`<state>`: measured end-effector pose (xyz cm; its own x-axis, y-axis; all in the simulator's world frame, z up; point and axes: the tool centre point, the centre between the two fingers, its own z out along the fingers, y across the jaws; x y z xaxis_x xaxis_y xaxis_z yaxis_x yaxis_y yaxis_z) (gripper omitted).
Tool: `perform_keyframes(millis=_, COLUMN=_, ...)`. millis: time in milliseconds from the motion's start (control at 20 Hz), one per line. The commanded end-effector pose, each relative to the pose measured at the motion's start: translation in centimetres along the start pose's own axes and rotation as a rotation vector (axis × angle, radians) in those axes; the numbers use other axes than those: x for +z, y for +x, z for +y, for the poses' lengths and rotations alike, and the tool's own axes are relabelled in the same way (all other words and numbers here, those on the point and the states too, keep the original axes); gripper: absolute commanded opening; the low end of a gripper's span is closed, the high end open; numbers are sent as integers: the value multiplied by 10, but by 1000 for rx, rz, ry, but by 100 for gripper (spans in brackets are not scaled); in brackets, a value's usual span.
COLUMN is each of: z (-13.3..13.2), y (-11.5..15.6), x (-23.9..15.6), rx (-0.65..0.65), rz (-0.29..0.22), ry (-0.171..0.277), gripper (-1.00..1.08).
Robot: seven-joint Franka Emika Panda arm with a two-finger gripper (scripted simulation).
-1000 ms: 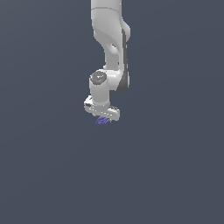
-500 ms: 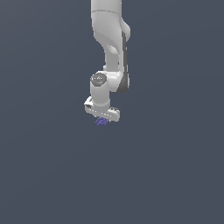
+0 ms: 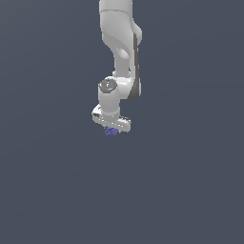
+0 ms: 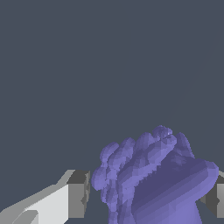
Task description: Pick up the object and move it to a goal position.
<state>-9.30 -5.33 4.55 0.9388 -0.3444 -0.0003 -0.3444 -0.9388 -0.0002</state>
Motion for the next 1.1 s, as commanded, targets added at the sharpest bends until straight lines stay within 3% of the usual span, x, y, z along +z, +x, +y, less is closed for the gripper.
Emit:
perform_keyframes(millis=0, z=-3, y=0, x=-6, rx=0, rz=1, ry=0, gripper=-100)
perform_keyframes(millis=450, z=-23, y=1, x=-58, rx=0, rz=1, ry=0, gripper=-100)
perform_keyframes(millis=1050, z=-68, y=4, x=-176, rx=1, rz=2, ry=-2, gripper=-100)
